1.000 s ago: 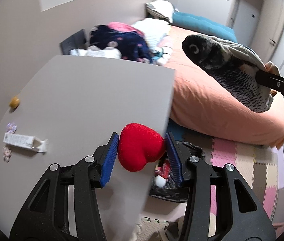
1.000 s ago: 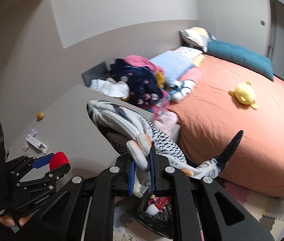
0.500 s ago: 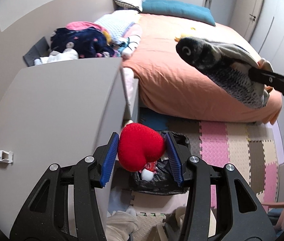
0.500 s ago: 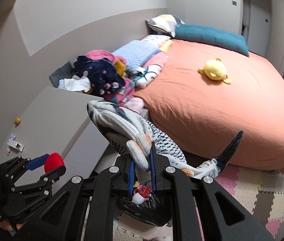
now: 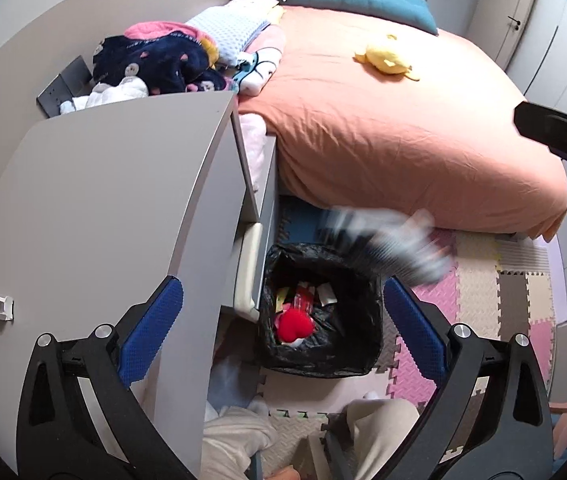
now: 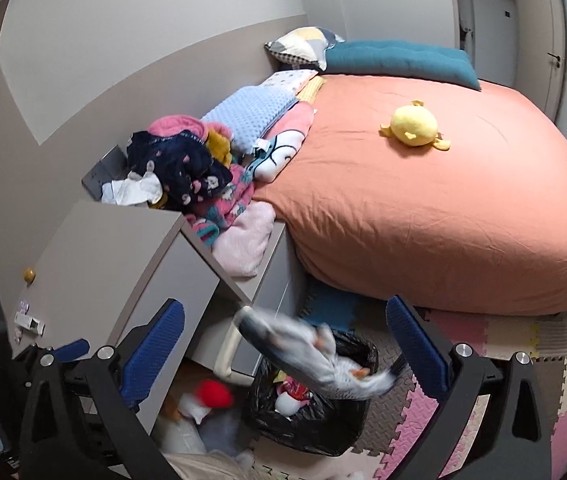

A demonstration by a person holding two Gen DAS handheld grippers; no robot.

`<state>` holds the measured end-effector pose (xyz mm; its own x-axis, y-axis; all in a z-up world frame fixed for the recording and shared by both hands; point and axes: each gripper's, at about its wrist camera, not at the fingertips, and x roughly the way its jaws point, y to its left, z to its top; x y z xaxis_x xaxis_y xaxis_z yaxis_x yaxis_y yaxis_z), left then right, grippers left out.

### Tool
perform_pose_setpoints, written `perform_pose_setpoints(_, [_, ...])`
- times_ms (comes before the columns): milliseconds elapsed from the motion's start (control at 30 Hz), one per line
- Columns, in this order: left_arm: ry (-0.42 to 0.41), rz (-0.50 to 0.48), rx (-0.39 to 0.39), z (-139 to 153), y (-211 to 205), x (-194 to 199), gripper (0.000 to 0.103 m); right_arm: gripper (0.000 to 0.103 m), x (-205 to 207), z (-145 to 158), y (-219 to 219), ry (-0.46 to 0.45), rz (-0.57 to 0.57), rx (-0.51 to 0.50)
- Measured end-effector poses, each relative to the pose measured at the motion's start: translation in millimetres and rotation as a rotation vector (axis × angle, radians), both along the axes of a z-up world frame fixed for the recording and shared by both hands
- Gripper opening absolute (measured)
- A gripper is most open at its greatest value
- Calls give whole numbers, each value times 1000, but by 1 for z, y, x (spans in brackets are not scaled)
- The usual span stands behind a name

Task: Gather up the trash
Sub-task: 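Open both tools to drop the heart and cat plush into the bin, then move both open tools back over the desk toward the white box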

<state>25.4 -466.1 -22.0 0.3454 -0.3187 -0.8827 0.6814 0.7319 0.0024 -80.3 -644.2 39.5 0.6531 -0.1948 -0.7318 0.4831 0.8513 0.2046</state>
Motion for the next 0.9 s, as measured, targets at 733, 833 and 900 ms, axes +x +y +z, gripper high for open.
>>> perform_pose_setpoints(733, [11, 25, -59, 11, 37, 9, 97, 100, 17, 9, 32, 14, 22, -34])
perform_pose_setpoints(833, [20, 38, -69, 12, 47, 12, 97, 100, 22, 11, 42, 13, 44, -38])
perform_pose_setpoints(900, [22, 49, -72, 13, 54, 14, 97, 100, 27, 12, 49, 11, 55, -41])
